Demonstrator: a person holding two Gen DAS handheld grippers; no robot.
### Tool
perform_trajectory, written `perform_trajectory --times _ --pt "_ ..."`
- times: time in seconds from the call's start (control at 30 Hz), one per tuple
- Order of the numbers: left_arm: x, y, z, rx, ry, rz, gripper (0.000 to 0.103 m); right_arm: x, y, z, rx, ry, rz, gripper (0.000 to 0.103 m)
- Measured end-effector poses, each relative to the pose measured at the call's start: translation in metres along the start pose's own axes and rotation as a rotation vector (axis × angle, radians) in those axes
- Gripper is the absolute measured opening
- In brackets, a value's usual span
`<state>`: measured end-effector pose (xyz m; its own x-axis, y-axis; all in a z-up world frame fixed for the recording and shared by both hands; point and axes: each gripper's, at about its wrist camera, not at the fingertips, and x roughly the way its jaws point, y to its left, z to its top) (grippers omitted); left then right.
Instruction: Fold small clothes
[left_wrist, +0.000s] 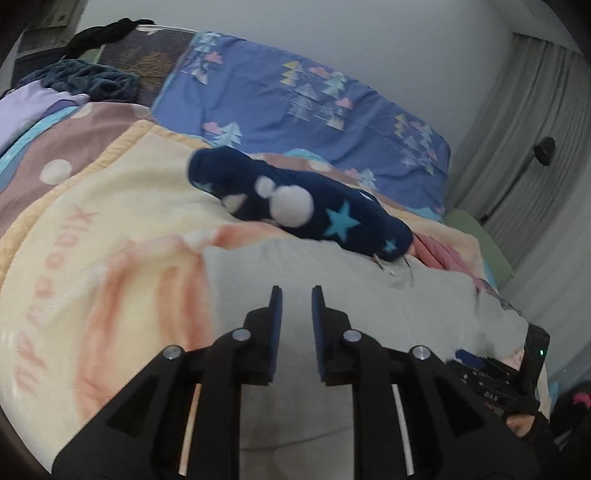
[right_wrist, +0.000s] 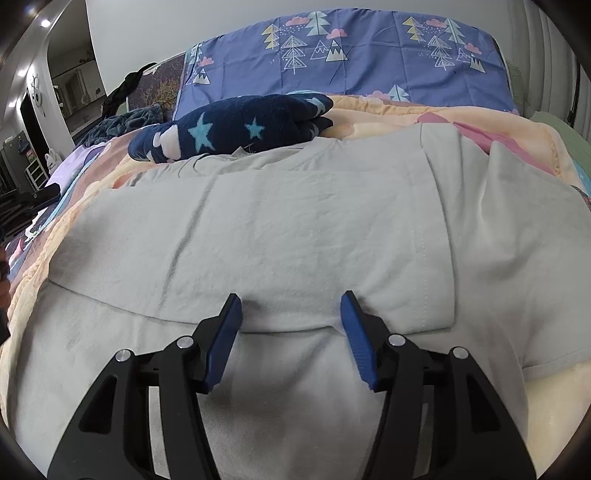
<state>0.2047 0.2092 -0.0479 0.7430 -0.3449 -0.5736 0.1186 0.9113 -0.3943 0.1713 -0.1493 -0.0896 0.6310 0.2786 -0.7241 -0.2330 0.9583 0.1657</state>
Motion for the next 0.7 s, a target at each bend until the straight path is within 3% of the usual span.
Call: perform_trajectory --times 0.07,0.1,0.13,0.2,0.3,0.4,0.47,0.53,0.6,0.63,0.7 --pt "0.03 -0.016 -0.019 0.083 0.101 0.088 0.026 -0.007 -0.004 0.0 0.026 -0.017 -0.011 0.056" --pt "0.056 -0.017 -0.037 0.143 0.186 0.195 0.028 -0.015 -0.01 -0.001 0.057 -0.045 -0.062 0.055" --pt "0.07 -0.016 -0.051 0.175 0.196 0.223 0.028 -0.023 -0.018 -0.001 0.092 -0.068 -0.127 0.052" --pt "0.065 -0.014 -0.046 0.141 0.175 0.203 0.028 -0.032 -0.036 -0.005 0.161 -0.061 -0.161 0.035" --pt "0.068 -0.003 -0.047 0.085 0.174 0.15 0.028 -0.032 -0.059 -0.014 0.217 -0.025 -0.105 0.025" --pt "0.066 -0.004 -0.047 0.091 0.169 0.161 0.028 -0.055 -0.074 -0.018 0.279 -0.041 -0.042 0.026" --pt "0.064 -0.01 -0.048 0.13 0.161 0.201 0.028 -0.077 -0.089 -0.024 0.314 -0.073 -0.051 0.027" --pt "0.057 -0.015 -0.046 0.159 0.156 0.241 0.028 -0.109 -0.121 -0.034 0.368 -0.133 -0.128 0.029" --pt "0.05 -0.025 -0.043 0.192 0.144 0.287 0.027 -0.137 -0.163 -0.045 0.466 -0.181 -0.198 0.037" --pt "0.042 -0.028 -0.042 0.192 0.135 0.276 0.029 -0.149 -0.187 -0.053 0.535 -0.192 -0.225 0.041" --pt "0.034 -0.043 -0.04 0.182 0.118 0.185 0.033 -0.169 -0.235 -0.07 0.707 -0.212 -0.262 0.044"
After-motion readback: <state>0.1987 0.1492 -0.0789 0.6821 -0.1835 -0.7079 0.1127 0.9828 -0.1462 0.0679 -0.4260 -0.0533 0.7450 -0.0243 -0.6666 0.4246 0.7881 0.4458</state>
